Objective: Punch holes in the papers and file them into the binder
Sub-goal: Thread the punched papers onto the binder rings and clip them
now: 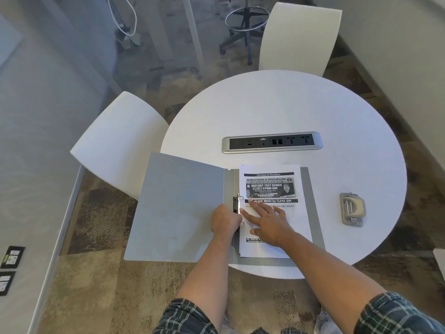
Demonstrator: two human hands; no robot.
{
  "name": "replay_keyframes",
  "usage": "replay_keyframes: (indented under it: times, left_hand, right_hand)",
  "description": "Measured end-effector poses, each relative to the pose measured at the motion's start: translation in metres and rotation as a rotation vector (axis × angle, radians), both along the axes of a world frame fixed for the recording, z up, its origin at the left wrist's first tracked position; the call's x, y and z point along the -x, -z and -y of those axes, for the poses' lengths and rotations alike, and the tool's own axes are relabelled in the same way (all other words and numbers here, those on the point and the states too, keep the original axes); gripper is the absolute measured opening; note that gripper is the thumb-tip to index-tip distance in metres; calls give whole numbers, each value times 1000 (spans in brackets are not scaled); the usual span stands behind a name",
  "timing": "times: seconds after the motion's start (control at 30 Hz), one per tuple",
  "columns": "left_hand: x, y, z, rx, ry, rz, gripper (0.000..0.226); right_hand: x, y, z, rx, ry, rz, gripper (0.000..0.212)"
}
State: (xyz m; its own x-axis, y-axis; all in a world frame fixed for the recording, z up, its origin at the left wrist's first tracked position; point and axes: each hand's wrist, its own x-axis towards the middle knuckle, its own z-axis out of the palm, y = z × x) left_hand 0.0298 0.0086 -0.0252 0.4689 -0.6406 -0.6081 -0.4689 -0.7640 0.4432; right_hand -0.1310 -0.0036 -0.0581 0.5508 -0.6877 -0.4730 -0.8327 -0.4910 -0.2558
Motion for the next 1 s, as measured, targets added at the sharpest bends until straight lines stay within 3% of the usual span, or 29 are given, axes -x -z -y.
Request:
replay_keyframes:
  times: [0.17,0.37,0.47,0.6,0.7,1.0]
  left_hand:
    - [-1,-9,-3,51,7,8,11]
    - [4,-7,-12,279,23,-107,9]
    - [4,-5,-14,290,109,-124,17]
    - [2,-4,-16,267,147,-101,6]
    - [4,-9,-17,256,176,-71,7]
    - [-6,-6,-29,232,194,10,15]
  right_hand:
    - [4,2,3,-24,21,36,79]
    - [7,5,4,-60,50,101,89]
    - [11,6,4,-142,136,192,90]
    - [13,7,1,-181,185,319,85]
    - [10,10,-3,-142,146,285,70]
    - [-3,1,-8,20,112,133,63]
